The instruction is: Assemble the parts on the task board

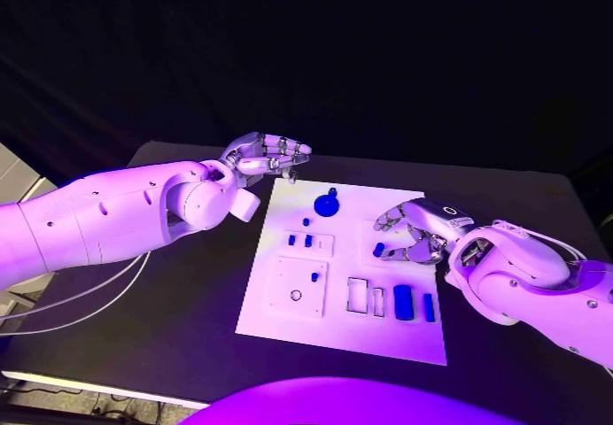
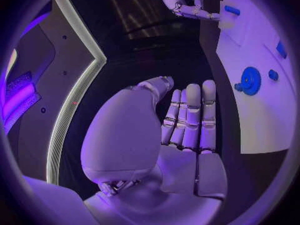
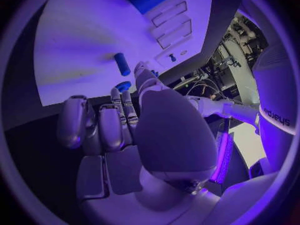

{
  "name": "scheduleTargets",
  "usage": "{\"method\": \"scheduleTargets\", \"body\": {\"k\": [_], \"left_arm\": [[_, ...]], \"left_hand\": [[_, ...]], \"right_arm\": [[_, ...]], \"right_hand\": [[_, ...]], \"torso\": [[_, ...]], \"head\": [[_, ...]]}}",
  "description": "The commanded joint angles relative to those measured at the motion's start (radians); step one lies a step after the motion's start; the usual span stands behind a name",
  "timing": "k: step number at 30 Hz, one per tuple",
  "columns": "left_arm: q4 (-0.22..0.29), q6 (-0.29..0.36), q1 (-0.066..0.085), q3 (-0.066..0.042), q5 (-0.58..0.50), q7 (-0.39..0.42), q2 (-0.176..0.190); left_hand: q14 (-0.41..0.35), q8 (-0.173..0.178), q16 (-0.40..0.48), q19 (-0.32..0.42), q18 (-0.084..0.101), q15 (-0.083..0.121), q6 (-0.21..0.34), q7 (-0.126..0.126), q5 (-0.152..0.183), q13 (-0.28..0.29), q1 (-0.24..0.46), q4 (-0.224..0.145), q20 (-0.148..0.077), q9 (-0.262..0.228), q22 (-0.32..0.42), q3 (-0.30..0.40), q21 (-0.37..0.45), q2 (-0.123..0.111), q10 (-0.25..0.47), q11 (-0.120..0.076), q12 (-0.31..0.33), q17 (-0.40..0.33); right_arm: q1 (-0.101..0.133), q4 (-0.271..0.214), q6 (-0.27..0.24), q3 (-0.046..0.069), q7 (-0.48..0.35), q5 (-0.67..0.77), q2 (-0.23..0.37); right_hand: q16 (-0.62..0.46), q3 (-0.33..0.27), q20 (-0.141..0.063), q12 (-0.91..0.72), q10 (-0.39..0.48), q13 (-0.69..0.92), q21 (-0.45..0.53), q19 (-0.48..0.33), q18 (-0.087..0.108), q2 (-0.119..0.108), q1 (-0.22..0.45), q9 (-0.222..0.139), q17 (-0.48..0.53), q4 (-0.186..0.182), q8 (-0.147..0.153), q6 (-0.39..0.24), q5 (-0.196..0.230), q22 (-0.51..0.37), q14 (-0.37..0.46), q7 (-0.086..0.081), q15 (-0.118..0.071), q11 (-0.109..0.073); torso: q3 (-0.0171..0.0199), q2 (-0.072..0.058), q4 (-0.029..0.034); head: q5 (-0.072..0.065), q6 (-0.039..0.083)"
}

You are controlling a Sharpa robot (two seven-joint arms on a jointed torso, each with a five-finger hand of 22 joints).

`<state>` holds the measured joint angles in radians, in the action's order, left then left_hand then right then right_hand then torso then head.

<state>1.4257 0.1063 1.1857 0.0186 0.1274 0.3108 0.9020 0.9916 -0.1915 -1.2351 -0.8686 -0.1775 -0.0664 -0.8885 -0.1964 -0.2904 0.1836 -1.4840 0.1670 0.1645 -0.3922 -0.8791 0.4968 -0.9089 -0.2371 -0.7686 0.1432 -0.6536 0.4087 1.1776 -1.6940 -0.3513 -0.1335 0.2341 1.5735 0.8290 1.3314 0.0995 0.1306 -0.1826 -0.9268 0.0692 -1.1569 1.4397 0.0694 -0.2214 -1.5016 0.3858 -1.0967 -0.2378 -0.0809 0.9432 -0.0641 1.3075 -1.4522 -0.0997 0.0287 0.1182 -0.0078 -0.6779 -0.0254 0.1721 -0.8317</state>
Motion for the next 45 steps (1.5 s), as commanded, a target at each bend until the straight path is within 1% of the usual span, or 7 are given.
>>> {"method": "scheduleTargets", "body": {"k": [1,11,16,23,31,38,45], "left_arm": [[0.003,-0.013,0.0,0.0,-0.006,0.012,-0.001],[0.0,-0.014,0.0,0.001,-0.007,0.011,-0.001],[-0.002,-0.014,0.0,0.001,-0.008,0.01,-0.001],[-0.003,-0.016,0.0,0.001,-0.008,0.009,-0.001],[-0.004,-0.02,0.0,0.001,-0.009,0.004,-0.002],[-0.004,-0.023,0.0,0.001,-0.009,0.0,-0.002],[-0.005,-0.024,0.0,0.001,-0.009,-0.002,-0.002]], "left_hand": [[0.009,-0.003,0.006,-0.007,-0.007,-0.001,0.003,0.001,-0.001,-0.001,0.008,-0.002,-0.002,0.0,0.001,0.003,0.006,0.001,0.008,-0.002,0.003,-0.001],[0.009,-0.003,0.006,-0.007,-0.007,-0.001,0.003,0.001,-0.001,-0.001,0.007,-0.002,-0.002,-0.001,0.001,0.003,0.006,0.001,0.008,-0.002,0.002,-0.001],[0.009,-0.003,0.006,-0.007,-0.007,-0.001,0.003,0.001,-0.001,-0.001,0.007,-0.002,-0.002,-0.001,0.001,0.003,0.006,0.001,0.008,-0.002,0.002,-0.001],[0.009,-0.003,0.006,-0.007,-0.007,-0.001,0.003,0.001,-0.001,-0.001,0.007,-0.002,-0.002,-0.001,0.001,0.003,0.006,0.001,0.008,-0.002,0.002,-0.001],[0.01,-0.005,0.006,-0.008,-0.007,-0.001,0.002,0.001,-0.001,-0.002,0.008,-0.003,-0.001,-0.001,0.002,0.004,0.007,0.003,0.008,-0.002,0.001,-0.002],[0.01,-0.005,0.006,-0.008,-0.007,-0.001,0.002,0.001,-0.001,-0.002,0.008,-0.003,-0.001,-0.001,0.002,0.004,0.007,0.003,0.008,-0.002,0.001,-0.002],[0.01,-0.005,0.006,-0.008,-0.007,-0.001,0.002,0.001,-0.001,-0.002,0.008,-0.003,-0.001,-0.001,0.002,0.004,0.007,0.003,0.008,-0.002,0.001,-0.002]], "right_arm": [[0.003,0.016,0.095,0.0,-0.018,-0.005,-0.002],[-0.002,0.041,0.132,-0.002,-0.019,0.011,-0.024],[-0.005,0.045,0.119,-0.003,-0.022,0.012,-0.035],[-0.008,0.05,0.092,-0.004,-0.02,0.01,-0.045],[-0.01,0.057,0.087,-0.004,-0.009,0.016,-0.054],[-0.015,0.06,0.056,-0.005,0.022,0.041,-0.067],[-0.018,0.056,0.018,-0.006,0.046,0.063,-0.066]], "right_hand": [[0.002,-0.013,-0.002,-0.016,0.012,0.0,0.001,-0.003,0.01,-0.005,-0.037,0.0,-0.001,-0.049,0.002,-0.004,-0.003,0.085,-0.001,0.001,0.003,0.001],[0.04,0.023,-0.019,-0.078,-0.058,0.007,-0.086,0.034,-0.005,0.023,-0.061,0.006,-0.059,-0.046,-0.012,0.025,0.002,0.124,-0.031,-0.001,-0.016,-0.022],[0.038,0.055,-0.03,-0.093,-0.116,0.008,-0.132,0.051,-0.014,0.036,-0.06,0.006,-0.054,-0.045,-0.02,0.049,0.003,0.145,-0.033,-0.008,-0.027,-0.036],[0.048,0.136,-0.04,-0.066,-0.185,0.001,-0.184,0.068,-0.024,0.052,-0.055,0.002,-0.071,-0.049,-0.024,0.077,0.002,0.17,-0.041,-0.014,-0.04,-0.049],[0.057,0.274,-0.051,-0.027,-0.255,0.004,-0.222,0.078,-0.031,0.063,-0.055,0.009,-0.083,-0.039,-0.042,0.125,0.002,0.189,-0.045,-0.017,-0.05,-0.061],[0.059,0.369,-0.06,-0.012,-0.319,0.019,-0.269,0.091,-0.04,0.068,-0.033,0.036,-0.085,0.01,-0.079,0.173,0.003,0.21,-0.046,-0.007,-0.061,-0.074],[0.061,0.438,-0.065,0.011,-0.351,0.034,-0.289,0.096,-0.044,0.064,0.014,0.076,-0.085,0.076,-0.109,0.171,0.003,0.22,-0.047,-0.007,-0.065,-0.079]], "torso": [[0.0007,-0.002,0.0017],[-0.0014,-0.002,0.0036],[-0.0024,-0.001,0.0031],[-0.0017,-0.001,0.0031],[-0.0012,-0.001,0.0021],[-0.0011,-0.001,0.0028],[-0.0018,0.0,0.0027]], "head": [[-0.003,0.001],[-0.004,-0.004],[-0.003,-0.005],[-0.003,-0.005],[-0.002,-0.007],[-0.003,-0.008],[-0.003,-0.01]]}}
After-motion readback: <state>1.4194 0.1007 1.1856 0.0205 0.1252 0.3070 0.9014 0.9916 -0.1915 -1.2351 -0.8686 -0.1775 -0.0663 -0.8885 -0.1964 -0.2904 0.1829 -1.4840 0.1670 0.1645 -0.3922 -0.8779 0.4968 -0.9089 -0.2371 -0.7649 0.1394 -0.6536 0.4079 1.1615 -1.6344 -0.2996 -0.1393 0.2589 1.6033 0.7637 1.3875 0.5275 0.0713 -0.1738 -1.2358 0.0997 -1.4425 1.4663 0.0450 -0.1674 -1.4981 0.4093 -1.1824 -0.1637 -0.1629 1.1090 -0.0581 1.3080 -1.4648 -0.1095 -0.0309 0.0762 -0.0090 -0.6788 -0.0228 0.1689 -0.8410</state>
